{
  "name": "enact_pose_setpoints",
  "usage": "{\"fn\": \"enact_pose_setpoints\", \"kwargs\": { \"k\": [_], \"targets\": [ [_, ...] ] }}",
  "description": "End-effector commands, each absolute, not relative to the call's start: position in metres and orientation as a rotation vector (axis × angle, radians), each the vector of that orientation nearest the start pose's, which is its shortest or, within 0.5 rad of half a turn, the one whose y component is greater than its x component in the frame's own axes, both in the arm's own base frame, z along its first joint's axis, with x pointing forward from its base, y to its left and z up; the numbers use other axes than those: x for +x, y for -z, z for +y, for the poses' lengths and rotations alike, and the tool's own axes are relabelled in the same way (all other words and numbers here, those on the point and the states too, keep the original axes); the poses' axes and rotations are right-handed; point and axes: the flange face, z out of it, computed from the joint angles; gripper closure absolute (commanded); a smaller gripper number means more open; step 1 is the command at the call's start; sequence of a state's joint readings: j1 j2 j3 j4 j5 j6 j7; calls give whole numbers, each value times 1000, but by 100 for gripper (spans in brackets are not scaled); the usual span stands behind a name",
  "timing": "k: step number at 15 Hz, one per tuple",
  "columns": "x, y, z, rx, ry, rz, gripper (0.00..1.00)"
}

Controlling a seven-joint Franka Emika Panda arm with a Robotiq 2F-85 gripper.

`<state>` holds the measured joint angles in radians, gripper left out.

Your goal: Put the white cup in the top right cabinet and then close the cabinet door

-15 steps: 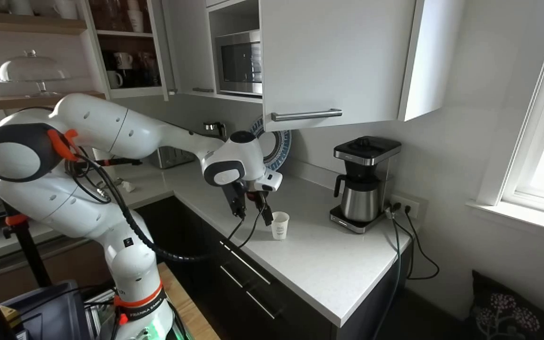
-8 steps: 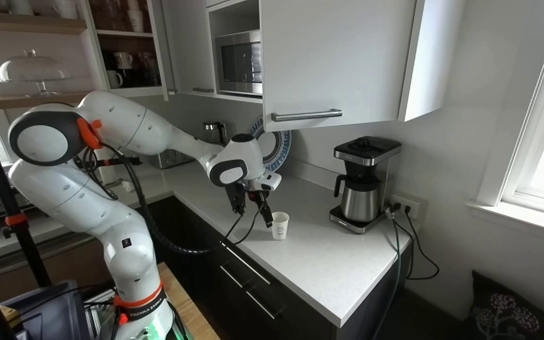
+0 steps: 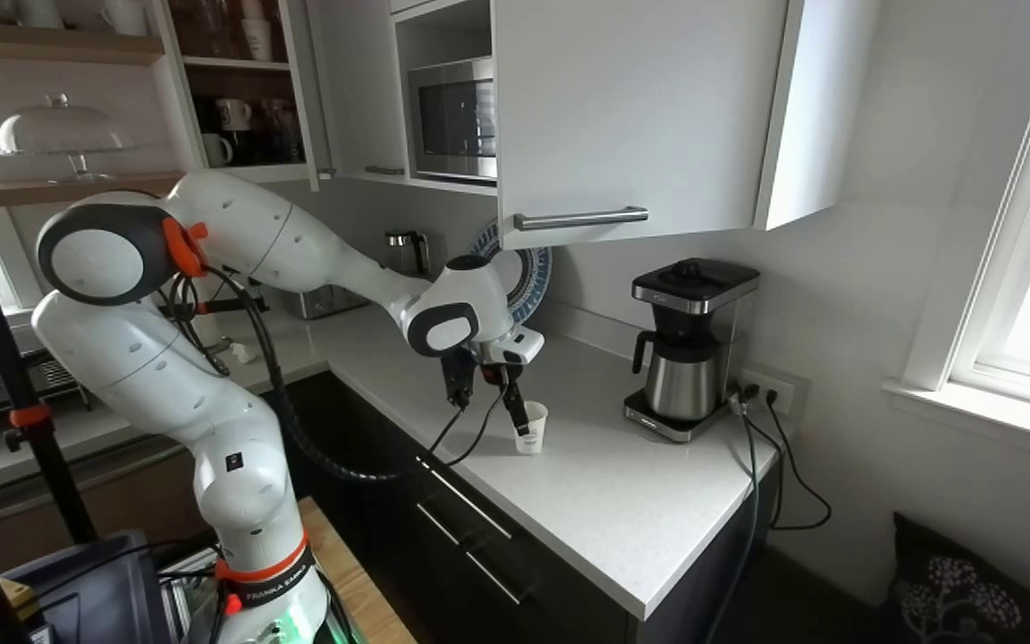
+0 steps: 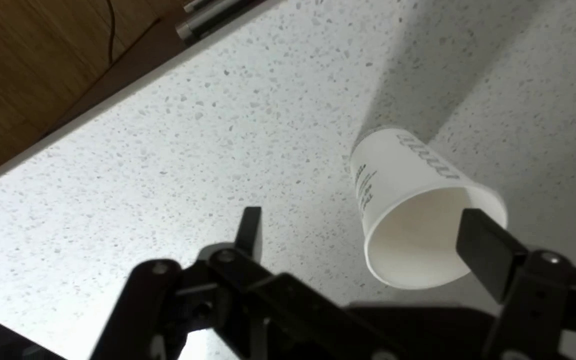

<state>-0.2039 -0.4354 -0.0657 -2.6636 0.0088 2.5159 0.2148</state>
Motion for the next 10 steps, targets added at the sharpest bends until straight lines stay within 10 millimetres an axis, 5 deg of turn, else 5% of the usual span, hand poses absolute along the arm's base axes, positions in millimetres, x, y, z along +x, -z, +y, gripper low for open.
{"fn": "enact_pose_setpoints", "kwargs": {
  "k": [1, 5, 7, 10],
  "targets": [
    [408, -389, -107, -2964, 467, 866, 0],
    [418, -373, -98, -2938, 455, 919, 0],
    [420, -367, -96, -2933, 439, 921, 27],
    [423, -363, -96, -2921, 425, 936, 51]
  ]
}}
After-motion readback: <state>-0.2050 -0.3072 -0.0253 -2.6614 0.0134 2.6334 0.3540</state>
